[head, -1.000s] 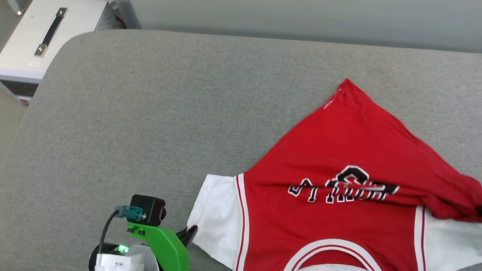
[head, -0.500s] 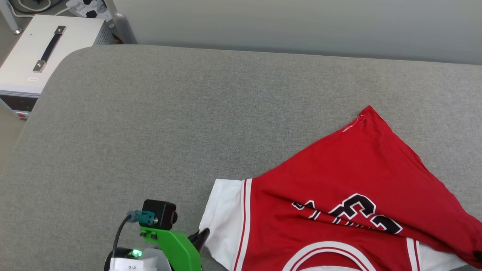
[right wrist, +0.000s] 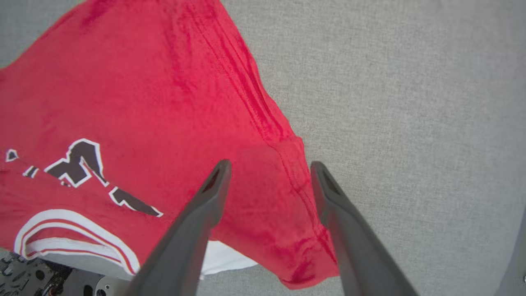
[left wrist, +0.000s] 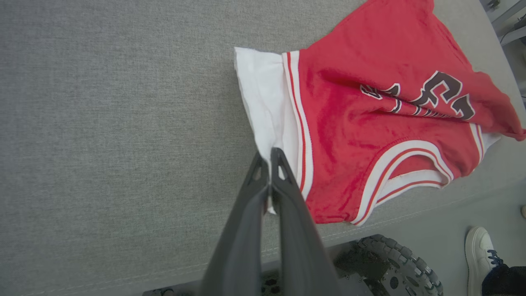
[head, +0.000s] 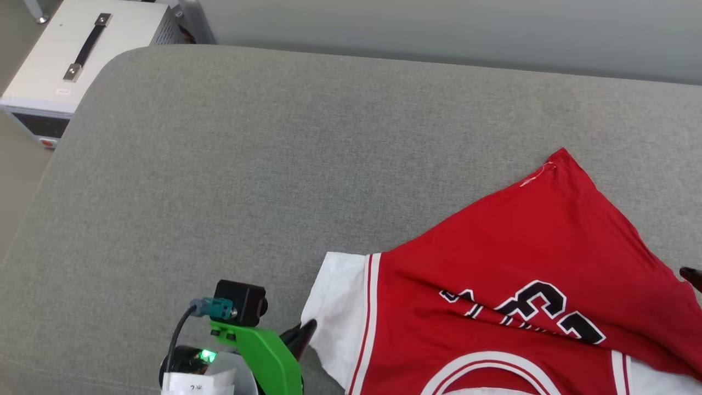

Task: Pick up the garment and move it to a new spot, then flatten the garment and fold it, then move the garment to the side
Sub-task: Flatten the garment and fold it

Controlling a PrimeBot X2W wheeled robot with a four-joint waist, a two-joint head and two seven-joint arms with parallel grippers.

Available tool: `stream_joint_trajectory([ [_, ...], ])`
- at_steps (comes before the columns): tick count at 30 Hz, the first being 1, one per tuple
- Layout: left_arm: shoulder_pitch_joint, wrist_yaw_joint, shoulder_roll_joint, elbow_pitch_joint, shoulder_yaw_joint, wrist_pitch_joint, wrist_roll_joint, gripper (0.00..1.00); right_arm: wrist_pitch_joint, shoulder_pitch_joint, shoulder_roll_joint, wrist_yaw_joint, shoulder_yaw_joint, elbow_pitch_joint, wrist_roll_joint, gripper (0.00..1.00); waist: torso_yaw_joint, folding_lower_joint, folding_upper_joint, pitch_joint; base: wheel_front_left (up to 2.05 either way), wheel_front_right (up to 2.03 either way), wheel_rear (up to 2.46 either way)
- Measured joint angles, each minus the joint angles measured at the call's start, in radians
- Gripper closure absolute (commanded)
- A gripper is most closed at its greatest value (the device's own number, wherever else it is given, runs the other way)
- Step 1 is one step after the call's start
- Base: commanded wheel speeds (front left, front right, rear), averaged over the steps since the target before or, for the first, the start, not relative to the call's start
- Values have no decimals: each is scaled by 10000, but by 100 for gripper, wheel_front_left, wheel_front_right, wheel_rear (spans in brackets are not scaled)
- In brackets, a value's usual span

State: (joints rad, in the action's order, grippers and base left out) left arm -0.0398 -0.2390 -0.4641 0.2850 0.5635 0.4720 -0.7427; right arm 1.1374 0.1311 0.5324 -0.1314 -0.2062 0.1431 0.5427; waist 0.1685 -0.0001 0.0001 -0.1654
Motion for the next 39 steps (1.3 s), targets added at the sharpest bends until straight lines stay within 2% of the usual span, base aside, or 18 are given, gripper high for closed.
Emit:
stream_joint_trajectory([
  [6, -395, 136, 111, 155, 169, -2, 190, 100, 800, 1586, 326, 0, 819, 58, 2, 0, 417, 0, 0, -542, 0, 0, 0],
  [13, -730, 309, 453, 82, 399, -151, 215, 100, 1172, 3403, 493, 0, 1450, -907, -320, 0, 1120, 1, 0, -1268, 0, 0, 0],
  [16, -838, 399, 575, -27, 495, -247, 247, 100, 1220, 3938, 861, 0, 1806, -1580, -587, 0, 1580, 0, 0, -1649, 0, 0, 0],
  [25, -967, 579, 917, -199, 755, -414, 249, 100, 972, 4405, 1457, 0, 2516, -2648, -755, 0, 2442, 0, 0, -2339, 0, 0, 0],
  [33, -1114, 671, 1062, -447, 786, -533, 244, 100, 546, 4607, 2025, 2, 2778, -3066, -596, 0, 3000, 0, -1, -2787, 0, 0, 0],
  [34, -1119, 673, 1074, -462, 790, -535, 244, 100, 548, 4607, 2071, 2, 2836, -3083, -569, 3, 3026, 0, 0, -2802, 0, 0, 0],
  [35, -1127, 673, 1081, -479, 792, -546, 244, 100, 546, 4608, 2111, 2, 2872, -3101, -529, 35, 3043, 0, 0, -2806, 0, 0, 0],
  [36, -1134, 673, 1083, -499, 788, -577, 244, 100, 541, 4610, 2130, 2, 2897, -3112, -512, 79, 3047, 0, 0, -2804, 0, 0, 0],
  [37, -1151, 673, 1083, -516, 779, -583, 244, 100, 497, 4611, 2140, 2, 2917, -3135, -460, 100, 3050, 0, 0, -2796, 0, 0, 0],
  [39, -1164, 673, 1089, -543, 775, -589, 244, 100, 362, 4611, 2125, 2, 2955, -3189, -360, 100, 3050, 0, 0, -2765, 0, 0, 0],
])
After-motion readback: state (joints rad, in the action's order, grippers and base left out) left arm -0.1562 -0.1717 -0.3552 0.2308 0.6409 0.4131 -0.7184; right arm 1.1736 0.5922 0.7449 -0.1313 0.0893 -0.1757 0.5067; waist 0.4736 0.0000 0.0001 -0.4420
